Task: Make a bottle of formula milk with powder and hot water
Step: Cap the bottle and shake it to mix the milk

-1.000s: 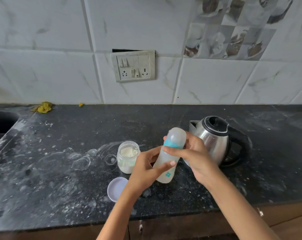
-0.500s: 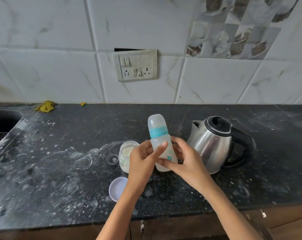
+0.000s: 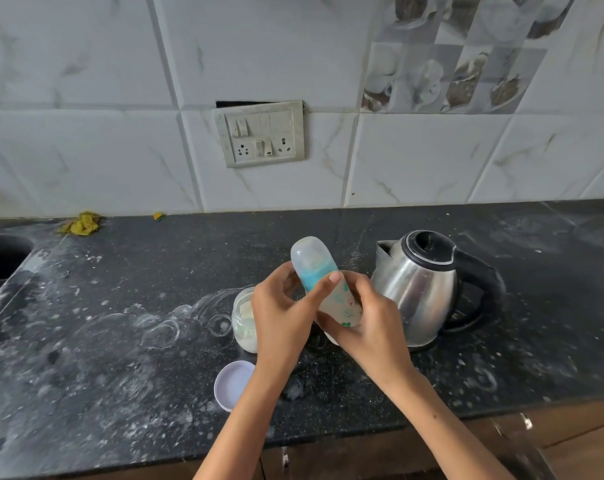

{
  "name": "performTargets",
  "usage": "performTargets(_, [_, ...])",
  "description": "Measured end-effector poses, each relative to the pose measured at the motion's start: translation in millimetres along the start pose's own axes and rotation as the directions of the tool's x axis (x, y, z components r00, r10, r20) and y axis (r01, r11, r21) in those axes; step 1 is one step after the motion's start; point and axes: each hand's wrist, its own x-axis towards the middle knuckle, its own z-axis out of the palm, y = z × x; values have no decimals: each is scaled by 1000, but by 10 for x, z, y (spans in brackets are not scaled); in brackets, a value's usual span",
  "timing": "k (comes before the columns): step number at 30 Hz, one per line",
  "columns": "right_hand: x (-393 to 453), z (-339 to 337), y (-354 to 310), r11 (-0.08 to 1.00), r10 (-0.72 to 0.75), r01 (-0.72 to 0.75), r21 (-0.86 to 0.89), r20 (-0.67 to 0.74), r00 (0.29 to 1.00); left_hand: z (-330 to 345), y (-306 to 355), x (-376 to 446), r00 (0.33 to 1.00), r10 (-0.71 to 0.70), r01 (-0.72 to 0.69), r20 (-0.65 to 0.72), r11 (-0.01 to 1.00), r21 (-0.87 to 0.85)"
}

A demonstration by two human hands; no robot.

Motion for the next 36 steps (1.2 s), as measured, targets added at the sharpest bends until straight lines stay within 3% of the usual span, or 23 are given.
performTargets(6, [8,-69,4,960,132,-149,235,89,987,55,33,-19,998,-21,28,52,989,-143])
performTargets(10, [15,-121,16,870,189,-261,419,206,960,1,-1,55,978,-28,71,209,977,-200])
performTargets(13, [19,-172,79,770,190,-361,527,350,917,-123,-54,159,910,-45,115,412,982,-147])
performTargets(16, [-11,-197,176,730,201,-440,523,451,870,-205,-146,213,812,-58,89,580,996,-25])
performTargets(19, [-49,-241,278,711,213,-447,543,440,873,-248,-359,183,816,-61,44,575,998,44])
performTargets(22, [-64,-314,386,562,248,-497,661,438,864,-308,-700,82,875,-182,92,448,972,216])
performTargets(26, [-57,-326,522,221,228,-500,838,454,861,-258,-1231,-89,792,-286,-119,539,794,596])
performTargets(29, [-82,-274,534,75,215,-497,865,473,855,-125,-1455,-198,734,-339,-325,589,586,742])
performTargets(33, [-51,-255,565,27,316,-420,907,391,864,-58,-1585,-275,693,-451,-427,563,372,824])
performTargets(36, [-166,-191,508,171,381,-463,870,375,845,-16,-1591,-347,693,-479,-383,539,390,838])
